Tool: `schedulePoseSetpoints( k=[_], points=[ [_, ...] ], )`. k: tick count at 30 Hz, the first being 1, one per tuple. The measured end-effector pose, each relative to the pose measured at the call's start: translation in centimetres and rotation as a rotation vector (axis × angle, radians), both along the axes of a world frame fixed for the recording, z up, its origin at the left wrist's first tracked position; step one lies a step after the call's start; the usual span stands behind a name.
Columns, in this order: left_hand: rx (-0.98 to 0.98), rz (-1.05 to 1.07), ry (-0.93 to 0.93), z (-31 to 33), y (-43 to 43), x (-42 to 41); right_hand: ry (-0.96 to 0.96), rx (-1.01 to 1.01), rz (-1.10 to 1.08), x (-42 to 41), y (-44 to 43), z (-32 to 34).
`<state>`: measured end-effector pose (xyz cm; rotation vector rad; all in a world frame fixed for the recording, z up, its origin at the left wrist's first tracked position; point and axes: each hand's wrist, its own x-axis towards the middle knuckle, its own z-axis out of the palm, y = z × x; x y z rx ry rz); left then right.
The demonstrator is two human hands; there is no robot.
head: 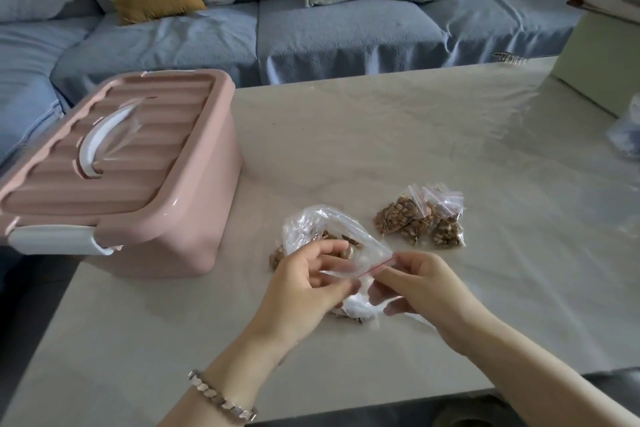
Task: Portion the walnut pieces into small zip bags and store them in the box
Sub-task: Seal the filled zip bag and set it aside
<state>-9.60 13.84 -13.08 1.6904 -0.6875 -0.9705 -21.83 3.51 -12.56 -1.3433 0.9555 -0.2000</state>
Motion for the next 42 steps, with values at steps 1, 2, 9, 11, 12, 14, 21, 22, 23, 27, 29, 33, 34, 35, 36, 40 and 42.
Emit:
schedulePoseSetpoints(
  k=[1, 2, 9, 11, 12, 14, 21, 22, 23, 27, 29, 33, 34, 35, 36, 40, 42],
  points=[
    [-0.005, 0.031, -0.002, 0.1, 0.0, 0.0, 0.011, -0.011, 0.011, 0.2, 0.2, 0.0],
    [-0.008, 0.053, 0.005, 0.1, 0.1, 0.1, 0.023, -0.04, 0.024, 0.3, 0.2, -0.2],
    [0.039, 0.106, 0.094, 0.2, 0.2, 0.7, -0.064, -1.163, 0.306, -0.1, -0.4, -1.2],
    [0.043, 0.082, 0.099, 0.4, 0.3, 0.9, -0.067, -1.291, 0.366, 0.1, -0.8, -1.3],
    [0.042, 0.065, 0.098, 0.6, 0.3, 1.0, -0.079, -1.258, 0.375, 0.3, -0.8, -1.1],
    [0.041, 0.028, 0.079, 0.7, 0.4, 1.3, -0.1, -1.082, 0.304, 0.5, -0.7, -0.4],
    [-0.114, 0.22, -0.946, -0.9, 0.9, 2.1, -0.209, -0.137, -0.044, 0.7, -1.1, 0.8],
    [-0.15, 0.238, -0.988, -0.8, 0.8, 1.8, -0.21, -0.085, -0.058, 0.7, -1.0, 0.9],
    [-0.169, 0.222, -0.962, -0.5, 0.7, 1.3, -0.202, -0.053, -0.064, 0.8, -0.7, 1.0],
    [-0.065, 0.104, -0.531, 0.8, 0.4, -0.5, -0.154, -0.057, -0.037, 1.3, 0.4, 1.1],
    [-0.03, 0.121, -0.464, 0.8, 0.2, -0.7, -0.137, -0.085, -0.025, 1.5, 0.8, 1.2],
    [0.012, 0.109, -0.261, 1.2, 0.3, -0.5, -0.094, -0.143, 0.002, 1.6, 1.0, 1.4],
    [0.024, 0.099, -0.224, 1.4, 0.3, -0.4, -0.084, -0.149, 0.022, 1.6, 0.9, 1.4],
    [0.032, 0.095, -0.192, 1.6, 0.3, -0.4, -0.071, -0.153, 0.044, 1.6, 0.9, 1.4],
    [0.04, 0.094, -0.16, 1.9, 0.3, -0.3, -0.053, -0.16, 0.07, 1.6, 0.9, 1.5],
    [0.024, 0.05, -0.014, 2.4, 0.5, 0.3, -0.043, -0.131, 0.159, 1.3, 0.2, 1.7],
    [0.006, 0.022, 0.039, 2.5, 0.6, 0.6, -0.064, -0.085, 0.202, 1.2, 0.0, 1.9]
  ],
)
